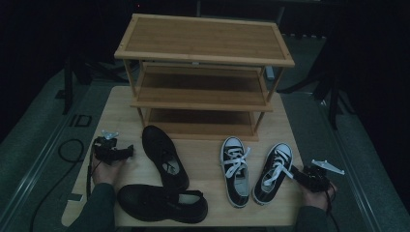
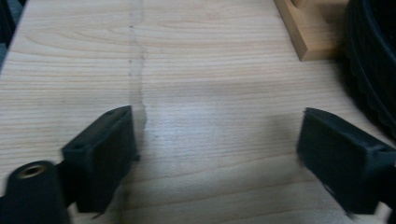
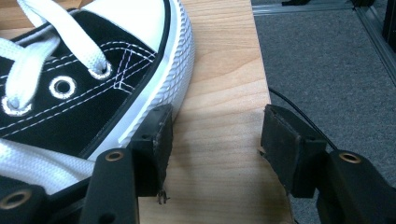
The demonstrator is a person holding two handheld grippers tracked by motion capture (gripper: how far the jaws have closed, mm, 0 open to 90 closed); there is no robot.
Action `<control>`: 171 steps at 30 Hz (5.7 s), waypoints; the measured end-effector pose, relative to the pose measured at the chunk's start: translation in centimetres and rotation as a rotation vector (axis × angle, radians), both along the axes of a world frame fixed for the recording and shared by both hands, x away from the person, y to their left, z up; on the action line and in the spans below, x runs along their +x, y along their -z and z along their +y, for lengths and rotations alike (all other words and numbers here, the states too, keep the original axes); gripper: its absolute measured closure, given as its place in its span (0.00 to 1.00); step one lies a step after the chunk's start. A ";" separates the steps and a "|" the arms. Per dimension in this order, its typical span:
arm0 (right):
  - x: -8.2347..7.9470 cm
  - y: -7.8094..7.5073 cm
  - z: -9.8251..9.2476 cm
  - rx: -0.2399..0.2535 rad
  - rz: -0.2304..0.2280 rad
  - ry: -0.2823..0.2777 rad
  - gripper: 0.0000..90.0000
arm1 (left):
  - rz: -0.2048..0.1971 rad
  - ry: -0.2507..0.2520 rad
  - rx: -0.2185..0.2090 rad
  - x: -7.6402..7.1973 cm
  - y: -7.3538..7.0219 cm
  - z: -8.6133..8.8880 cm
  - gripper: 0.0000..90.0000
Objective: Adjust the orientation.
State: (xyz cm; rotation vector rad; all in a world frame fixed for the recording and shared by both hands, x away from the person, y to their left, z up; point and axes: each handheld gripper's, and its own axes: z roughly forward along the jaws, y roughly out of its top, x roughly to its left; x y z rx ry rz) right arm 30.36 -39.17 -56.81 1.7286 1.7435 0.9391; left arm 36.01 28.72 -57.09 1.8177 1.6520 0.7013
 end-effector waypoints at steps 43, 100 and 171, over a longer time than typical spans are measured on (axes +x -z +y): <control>0.0 0.0 0.0 0.003 0.000 0.002 0.47 | 0.082 0.327 -0.059 -3.7 -4.7 -3.8 0.93; 0.0 0.0 -0.1 0.003 0.001 -0.001 0.47 | 0.165 0.676 0.032 -4.0 -7.5 -12.0 0.96; 0.0 0.0 0.0 -0.001 0.000 0.009 0.45 | 0.157 0.629 -0.087 -11.7 -9.5 -6.9 0.72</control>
